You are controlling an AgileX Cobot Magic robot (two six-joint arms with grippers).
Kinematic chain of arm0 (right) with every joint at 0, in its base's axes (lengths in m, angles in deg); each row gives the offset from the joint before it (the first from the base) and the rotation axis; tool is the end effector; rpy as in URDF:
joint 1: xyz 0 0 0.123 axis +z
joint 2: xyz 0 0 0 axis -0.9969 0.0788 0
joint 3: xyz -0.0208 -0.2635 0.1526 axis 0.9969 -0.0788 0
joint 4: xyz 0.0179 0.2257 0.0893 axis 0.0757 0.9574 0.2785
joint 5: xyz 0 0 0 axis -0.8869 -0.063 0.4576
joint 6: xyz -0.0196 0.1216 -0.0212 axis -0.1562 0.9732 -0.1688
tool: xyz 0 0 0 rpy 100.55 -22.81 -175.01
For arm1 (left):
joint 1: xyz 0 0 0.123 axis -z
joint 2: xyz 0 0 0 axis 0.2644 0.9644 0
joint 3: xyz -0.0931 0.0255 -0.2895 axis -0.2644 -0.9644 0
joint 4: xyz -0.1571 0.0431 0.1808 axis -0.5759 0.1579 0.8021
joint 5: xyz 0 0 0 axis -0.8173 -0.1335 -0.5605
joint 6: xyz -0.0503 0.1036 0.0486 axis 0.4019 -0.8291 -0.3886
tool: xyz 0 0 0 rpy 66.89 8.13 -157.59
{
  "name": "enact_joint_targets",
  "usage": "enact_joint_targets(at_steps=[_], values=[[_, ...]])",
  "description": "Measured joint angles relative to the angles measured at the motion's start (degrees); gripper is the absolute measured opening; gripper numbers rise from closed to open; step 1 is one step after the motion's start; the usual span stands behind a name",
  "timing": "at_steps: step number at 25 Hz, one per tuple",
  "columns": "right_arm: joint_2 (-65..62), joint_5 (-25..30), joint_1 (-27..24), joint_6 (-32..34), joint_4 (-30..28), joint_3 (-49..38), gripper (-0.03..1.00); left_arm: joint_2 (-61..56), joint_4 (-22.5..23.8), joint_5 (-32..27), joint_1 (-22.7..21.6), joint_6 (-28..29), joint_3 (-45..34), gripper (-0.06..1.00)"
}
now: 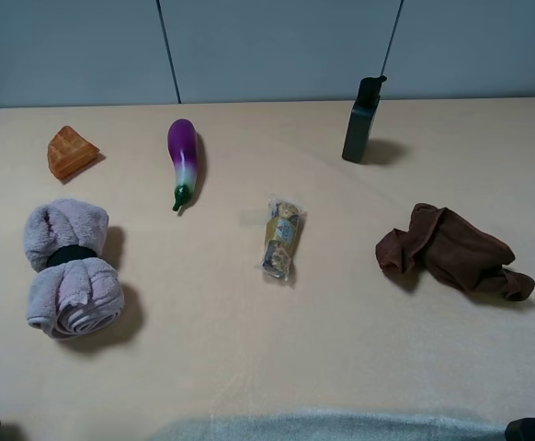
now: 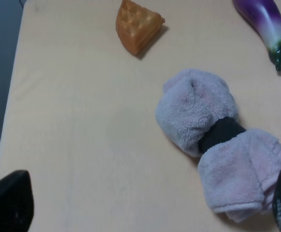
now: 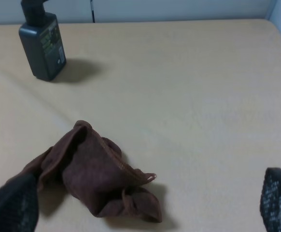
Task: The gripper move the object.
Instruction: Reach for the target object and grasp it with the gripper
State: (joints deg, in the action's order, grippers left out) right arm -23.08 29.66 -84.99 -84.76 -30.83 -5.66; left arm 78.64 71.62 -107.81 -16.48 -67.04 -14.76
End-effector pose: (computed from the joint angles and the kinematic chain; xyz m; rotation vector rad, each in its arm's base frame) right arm -0.0007 -0.0045 0.2594 0.0054 2.0113 -0.0357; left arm -0.0014 0.0033 0.2559 0.0796 2.0407 0.1120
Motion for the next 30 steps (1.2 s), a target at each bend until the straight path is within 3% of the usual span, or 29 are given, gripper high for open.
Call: enact_joint_targets(at_steps=[30], values=[[0.0, 0.0, 0.0, 0.0, 0.2, 0.0, 0.69, 0.0, 0.0, 0.0, 0.0, 0.0, 0.0, 0.99]])
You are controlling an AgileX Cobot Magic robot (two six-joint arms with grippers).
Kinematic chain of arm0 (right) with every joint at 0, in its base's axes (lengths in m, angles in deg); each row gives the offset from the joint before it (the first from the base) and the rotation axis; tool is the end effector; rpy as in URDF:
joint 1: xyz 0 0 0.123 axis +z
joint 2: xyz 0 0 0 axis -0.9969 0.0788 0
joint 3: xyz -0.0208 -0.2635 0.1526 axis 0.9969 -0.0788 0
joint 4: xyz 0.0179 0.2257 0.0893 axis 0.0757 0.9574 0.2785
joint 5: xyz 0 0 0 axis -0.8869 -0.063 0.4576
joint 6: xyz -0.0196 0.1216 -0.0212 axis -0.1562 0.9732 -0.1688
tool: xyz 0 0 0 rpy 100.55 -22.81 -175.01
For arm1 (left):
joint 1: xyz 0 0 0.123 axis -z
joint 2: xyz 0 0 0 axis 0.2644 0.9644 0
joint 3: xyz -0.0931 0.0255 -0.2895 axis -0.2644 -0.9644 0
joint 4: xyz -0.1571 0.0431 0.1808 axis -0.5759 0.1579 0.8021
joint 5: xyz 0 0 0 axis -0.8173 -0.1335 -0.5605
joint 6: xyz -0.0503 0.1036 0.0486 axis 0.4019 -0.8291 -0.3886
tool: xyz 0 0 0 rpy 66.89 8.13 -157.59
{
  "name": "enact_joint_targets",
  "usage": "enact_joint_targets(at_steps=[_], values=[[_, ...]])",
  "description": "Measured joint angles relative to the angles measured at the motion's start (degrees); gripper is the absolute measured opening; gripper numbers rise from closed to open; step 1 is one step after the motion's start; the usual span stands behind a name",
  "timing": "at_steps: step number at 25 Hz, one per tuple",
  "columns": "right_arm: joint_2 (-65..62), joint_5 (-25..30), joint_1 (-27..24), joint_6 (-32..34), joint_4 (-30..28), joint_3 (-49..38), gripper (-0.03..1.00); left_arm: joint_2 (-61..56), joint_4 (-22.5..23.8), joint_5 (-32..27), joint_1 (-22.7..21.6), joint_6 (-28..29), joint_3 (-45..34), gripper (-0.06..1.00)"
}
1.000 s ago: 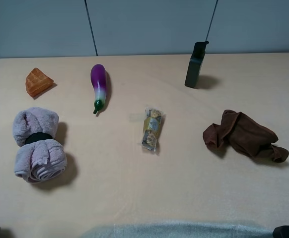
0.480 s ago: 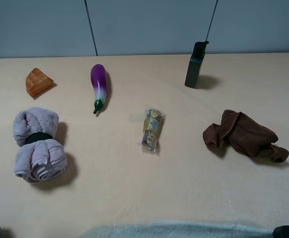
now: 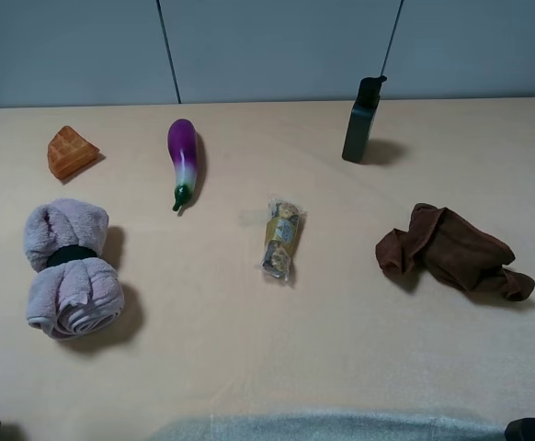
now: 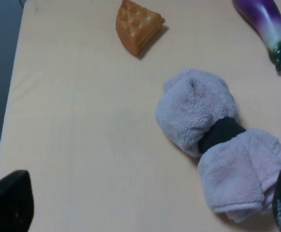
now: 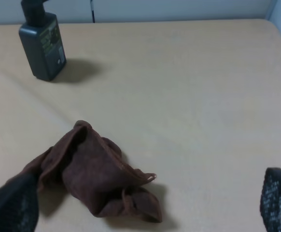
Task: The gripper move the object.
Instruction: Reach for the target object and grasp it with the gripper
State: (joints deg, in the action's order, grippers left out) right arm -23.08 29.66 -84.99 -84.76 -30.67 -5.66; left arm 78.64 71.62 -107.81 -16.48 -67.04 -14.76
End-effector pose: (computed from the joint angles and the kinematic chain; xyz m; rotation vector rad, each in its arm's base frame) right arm -0.0007 -0.0042 0.2594 0.0053 2.0114 -0.0324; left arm -0.0014 0.0033 0.2559 0.0796 2.0407 0.1120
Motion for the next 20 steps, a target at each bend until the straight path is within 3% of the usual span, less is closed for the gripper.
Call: enact_joint_targets(at_steps=[8, 20], values=[[3.4, -0.1, 0.0, 0.0, 3.7, 0.0, 0.69, 0.0, 0.0, 0.0, 0.0, 0.0, 0.0, 0.99], [29.7, -2.7, 0.0, -5.7, 10.6, 9.2, 0.69, 0.0, 0.0, 0.0, 0.0, 0.0, 0.0, 0.99]])
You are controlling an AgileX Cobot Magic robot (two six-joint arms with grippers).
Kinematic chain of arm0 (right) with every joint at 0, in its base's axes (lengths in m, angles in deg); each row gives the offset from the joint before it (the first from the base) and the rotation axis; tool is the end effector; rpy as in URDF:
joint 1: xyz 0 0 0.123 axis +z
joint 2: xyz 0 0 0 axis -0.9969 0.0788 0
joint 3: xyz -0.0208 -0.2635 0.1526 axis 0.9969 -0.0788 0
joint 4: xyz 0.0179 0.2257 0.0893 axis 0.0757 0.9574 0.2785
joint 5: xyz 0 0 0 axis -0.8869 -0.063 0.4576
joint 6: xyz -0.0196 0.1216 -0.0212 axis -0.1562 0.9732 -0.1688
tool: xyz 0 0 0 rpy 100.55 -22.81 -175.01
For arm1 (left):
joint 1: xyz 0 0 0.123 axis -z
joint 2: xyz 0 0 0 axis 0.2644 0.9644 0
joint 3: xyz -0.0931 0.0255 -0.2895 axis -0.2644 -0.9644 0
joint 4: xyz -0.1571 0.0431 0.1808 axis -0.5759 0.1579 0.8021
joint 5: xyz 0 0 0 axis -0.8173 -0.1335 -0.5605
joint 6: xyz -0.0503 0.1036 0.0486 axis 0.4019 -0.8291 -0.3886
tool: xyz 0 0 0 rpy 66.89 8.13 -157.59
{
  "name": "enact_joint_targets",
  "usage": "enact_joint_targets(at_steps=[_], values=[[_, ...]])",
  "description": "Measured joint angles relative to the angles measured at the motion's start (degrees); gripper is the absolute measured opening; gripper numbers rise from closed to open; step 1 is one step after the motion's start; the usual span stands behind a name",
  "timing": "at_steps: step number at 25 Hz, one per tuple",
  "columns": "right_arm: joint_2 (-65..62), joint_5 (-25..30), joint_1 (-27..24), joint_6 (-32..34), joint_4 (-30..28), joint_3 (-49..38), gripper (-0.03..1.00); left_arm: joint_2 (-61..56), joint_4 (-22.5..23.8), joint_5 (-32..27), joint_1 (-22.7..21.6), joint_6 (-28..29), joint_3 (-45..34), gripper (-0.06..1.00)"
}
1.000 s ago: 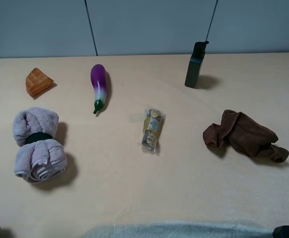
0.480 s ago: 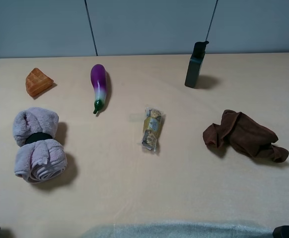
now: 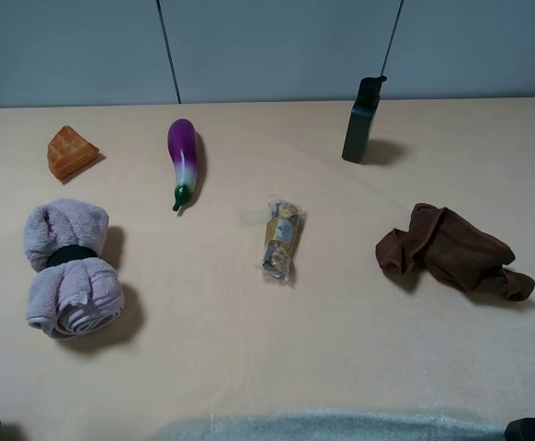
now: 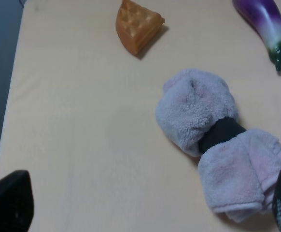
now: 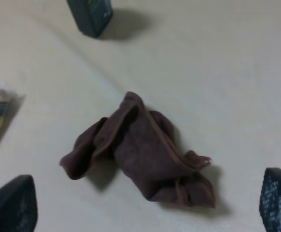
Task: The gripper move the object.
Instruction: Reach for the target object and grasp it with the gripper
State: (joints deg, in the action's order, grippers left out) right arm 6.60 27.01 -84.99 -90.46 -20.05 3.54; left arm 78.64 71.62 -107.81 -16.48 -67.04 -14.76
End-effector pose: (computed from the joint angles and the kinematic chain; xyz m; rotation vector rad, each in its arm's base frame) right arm 0.0766 0.0158 0.2977 -0.0769 2.3142 0.1431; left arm -0.0014 0.0033 0.2559 0.0796 2.0407 0.1120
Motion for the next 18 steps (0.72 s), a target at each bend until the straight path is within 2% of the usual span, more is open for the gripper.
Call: enact_joint_targets(at_steps=[15, 18], values=[[21.3, -0.6, 0.1, -8.1, 11.7, 10.8, 0.69, 0.0, 0.0, 0.0, 0.0, 0.0, 0.0, 0.99], [23.7, -1.5, 2.9, -8.7, 12.3, 11.1, 0.69, 0.0, 0.0, 0.0, 0.0, 0.0, 0.0, 0.99]])
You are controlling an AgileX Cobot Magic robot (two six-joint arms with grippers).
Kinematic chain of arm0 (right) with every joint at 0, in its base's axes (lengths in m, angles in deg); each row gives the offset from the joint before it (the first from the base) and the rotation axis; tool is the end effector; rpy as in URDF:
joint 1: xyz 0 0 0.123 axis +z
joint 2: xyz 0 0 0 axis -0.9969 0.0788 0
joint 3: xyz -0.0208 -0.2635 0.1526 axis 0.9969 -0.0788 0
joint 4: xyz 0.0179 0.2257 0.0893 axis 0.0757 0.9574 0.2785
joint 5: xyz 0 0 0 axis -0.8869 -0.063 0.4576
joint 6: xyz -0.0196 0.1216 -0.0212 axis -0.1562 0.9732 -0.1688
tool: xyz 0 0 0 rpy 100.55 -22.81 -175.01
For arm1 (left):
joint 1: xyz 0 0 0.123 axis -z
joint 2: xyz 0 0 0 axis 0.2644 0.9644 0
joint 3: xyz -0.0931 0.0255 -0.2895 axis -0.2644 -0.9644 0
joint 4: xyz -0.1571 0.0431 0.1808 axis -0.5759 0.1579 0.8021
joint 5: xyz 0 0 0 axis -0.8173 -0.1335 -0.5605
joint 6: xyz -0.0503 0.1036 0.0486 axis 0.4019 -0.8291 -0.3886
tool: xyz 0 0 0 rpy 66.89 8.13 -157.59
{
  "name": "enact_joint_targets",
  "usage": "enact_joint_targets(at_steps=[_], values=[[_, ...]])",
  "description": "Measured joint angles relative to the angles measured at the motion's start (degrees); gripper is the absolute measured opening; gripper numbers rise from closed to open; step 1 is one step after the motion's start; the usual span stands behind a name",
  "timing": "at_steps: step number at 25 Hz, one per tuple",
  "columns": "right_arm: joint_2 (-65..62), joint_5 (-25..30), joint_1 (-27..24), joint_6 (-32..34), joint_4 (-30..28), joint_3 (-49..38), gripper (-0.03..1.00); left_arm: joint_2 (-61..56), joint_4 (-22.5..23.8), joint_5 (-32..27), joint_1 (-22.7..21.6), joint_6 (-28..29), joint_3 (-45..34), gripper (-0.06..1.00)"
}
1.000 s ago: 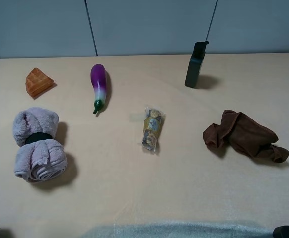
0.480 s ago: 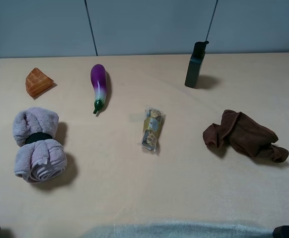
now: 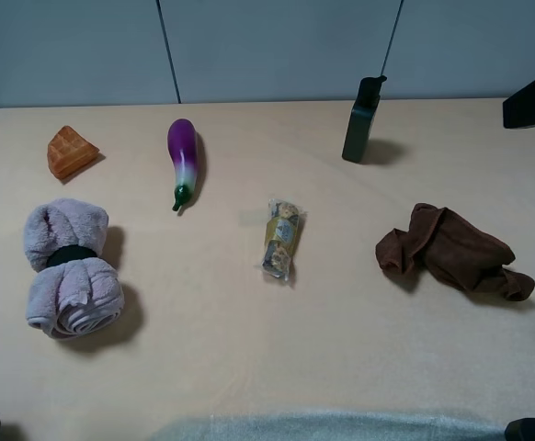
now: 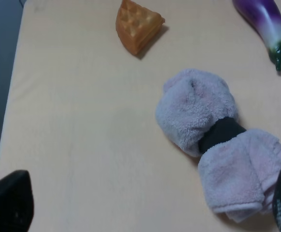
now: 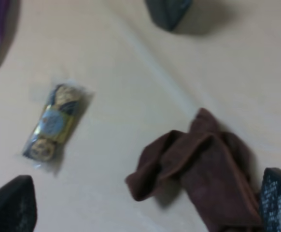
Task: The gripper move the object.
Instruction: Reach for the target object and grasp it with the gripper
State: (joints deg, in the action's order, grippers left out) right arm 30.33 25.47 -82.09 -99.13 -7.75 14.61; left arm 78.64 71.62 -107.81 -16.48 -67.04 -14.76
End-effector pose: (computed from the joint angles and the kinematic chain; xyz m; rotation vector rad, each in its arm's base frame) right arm 0.1616 0.0456 0.3179 -0.2246 2.4588 0.3786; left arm -0.0014 0.0033 0.2559 0.0796 2.0407 0.1120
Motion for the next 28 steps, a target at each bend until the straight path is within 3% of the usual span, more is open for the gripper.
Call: enact_joint_targets(at_steps=[5, 15, 21, 28], values=[[3.8, -4.9, 9.1, 4.1, -2.1, 0.0, 0.69, 0.0, 0.0, 0.0, 0.0, 0.0, 0.0, 0.99], [13.6, -15.4, 25.9, 23.6, -10.5, 0.2, 0.69, 0.0, 0.0, 0.0, 0.0, 0.0, 0.0, 0.99], [21.2, -12.9, 30.1, 29.7, -14.8, 7.3, 0.69, 0.0, 0.0, 0.0, 0.0, 0.0, 0.0, 0.99], [32.4, -1.4, 31.1, 34.5, -17.0, 19.5, 0.69, 0.0, 0.0, 0.0, 0.0, 0.0, 0.0, 0.99]])
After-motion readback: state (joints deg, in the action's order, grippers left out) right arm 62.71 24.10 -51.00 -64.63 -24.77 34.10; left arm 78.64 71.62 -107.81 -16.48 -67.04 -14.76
